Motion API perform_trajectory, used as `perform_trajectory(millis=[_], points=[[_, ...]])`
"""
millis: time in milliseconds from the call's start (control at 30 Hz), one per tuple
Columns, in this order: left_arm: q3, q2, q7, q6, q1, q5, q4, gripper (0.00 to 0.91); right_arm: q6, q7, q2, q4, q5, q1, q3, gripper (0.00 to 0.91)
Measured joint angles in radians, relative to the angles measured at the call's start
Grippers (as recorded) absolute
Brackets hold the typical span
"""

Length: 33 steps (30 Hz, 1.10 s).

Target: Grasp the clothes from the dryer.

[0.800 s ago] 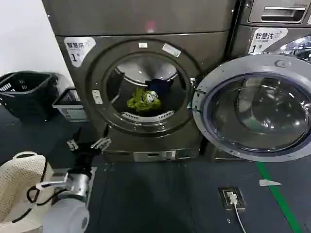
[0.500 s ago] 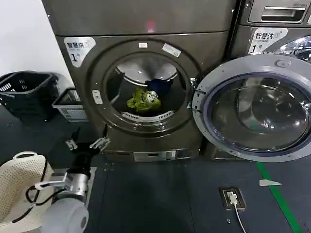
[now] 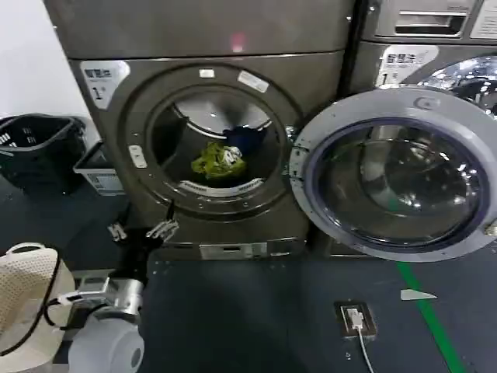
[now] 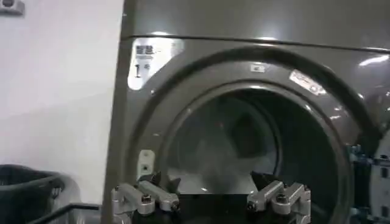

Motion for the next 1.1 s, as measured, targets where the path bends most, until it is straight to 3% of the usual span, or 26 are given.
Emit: perform_trajectory(millis=[1100], points=[[-0.003,0.018,0.017,0.007,-0.033,0.003,0.011,0.907,0.065,-0.002,0.003,-0.006,0.007,-0.017,0.026,0.907]])
